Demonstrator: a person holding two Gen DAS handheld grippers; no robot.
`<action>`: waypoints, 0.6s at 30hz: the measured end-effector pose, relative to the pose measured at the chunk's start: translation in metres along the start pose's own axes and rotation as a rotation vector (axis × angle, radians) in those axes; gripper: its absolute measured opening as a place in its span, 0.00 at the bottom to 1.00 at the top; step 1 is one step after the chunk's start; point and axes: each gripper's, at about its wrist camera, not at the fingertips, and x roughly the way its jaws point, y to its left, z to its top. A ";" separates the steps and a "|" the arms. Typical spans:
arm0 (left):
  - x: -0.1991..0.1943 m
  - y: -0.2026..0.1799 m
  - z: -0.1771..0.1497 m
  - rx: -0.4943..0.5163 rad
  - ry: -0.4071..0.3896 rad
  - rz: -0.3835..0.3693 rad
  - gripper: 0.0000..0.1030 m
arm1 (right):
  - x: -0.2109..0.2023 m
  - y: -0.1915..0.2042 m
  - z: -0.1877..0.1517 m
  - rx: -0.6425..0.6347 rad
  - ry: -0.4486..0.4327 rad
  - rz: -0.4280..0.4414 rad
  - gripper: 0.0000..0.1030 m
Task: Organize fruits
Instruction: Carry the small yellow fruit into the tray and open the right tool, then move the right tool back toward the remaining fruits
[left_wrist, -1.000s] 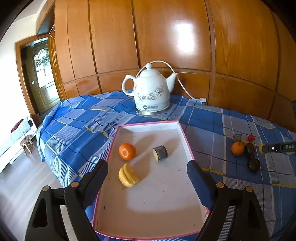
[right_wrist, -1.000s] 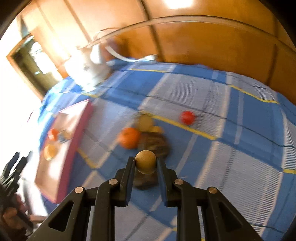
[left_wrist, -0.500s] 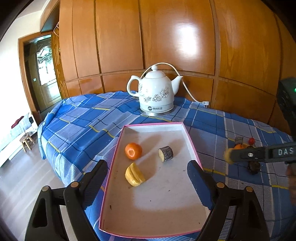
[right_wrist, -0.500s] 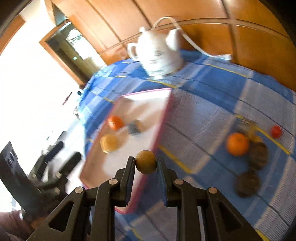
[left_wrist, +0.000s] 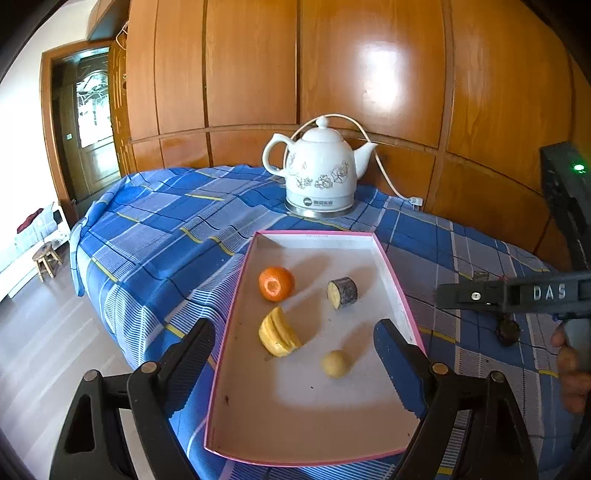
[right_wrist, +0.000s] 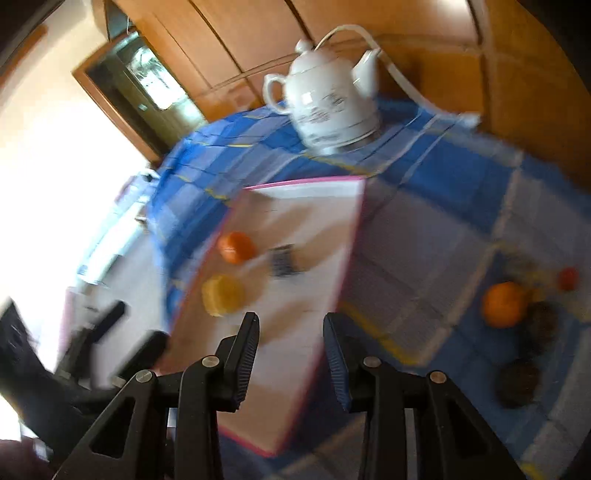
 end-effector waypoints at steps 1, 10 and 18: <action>0.000 -0.001 -0.001 0.004 0.002 -0.005 0.86 | -0.004 -0.001 -0.002 -0.021 -0.010 -0.042 0.35; 0.006 -0.014 -0.003 0.041 0.038 -0.033 0.86 | -0.053 -0.047 -0.024 -0.104 -0.089 -0.382 0.35; 0.010 -0.026 -0.003 0.054 0.073 -0.086 0.84 | -0.089 -0.143 -0.042 0.091 -0.069 -0.509 0.35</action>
